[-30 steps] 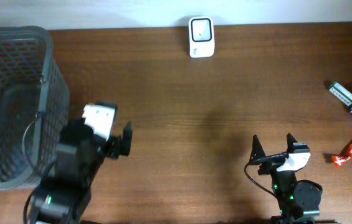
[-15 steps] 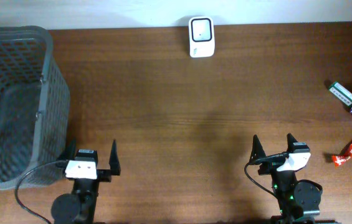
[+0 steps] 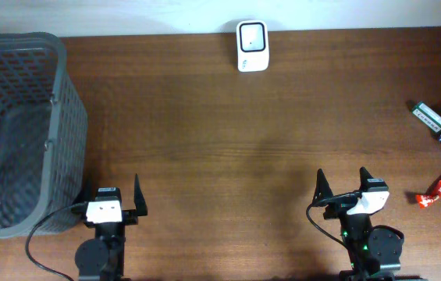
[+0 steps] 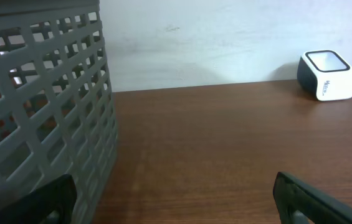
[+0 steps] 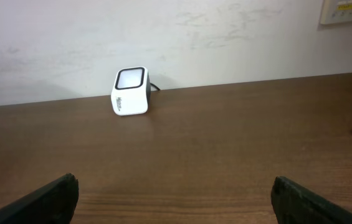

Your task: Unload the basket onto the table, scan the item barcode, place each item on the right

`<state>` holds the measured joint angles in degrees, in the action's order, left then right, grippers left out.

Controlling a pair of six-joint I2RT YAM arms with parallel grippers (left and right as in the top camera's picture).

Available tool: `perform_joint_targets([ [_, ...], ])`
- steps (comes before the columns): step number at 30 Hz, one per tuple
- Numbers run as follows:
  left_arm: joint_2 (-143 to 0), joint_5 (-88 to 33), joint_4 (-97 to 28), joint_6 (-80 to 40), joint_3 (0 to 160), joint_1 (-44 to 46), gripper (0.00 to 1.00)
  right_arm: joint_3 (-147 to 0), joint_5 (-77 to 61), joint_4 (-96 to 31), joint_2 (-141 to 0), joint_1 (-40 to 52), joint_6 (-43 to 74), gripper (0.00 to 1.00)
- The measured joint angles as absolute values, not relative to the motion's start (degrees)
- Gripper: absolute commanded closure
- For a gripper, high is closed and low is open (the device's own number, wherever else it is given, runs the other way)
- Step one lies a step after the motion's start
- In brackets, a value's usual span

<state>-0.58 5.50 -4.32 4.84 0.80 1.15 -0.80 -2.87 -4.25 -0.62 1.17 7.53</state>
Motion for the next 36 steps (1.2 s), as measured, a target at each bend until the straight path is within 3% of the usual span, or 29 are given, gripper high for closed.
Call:
perform_joint_targets([
  [36, -0.6, 6.0, -4.3, 3.0, 0.8, 0.9, 0.01, -0.8, -0.9, -4.4, -0.6, 1.2, 5.3, 0.02],
])
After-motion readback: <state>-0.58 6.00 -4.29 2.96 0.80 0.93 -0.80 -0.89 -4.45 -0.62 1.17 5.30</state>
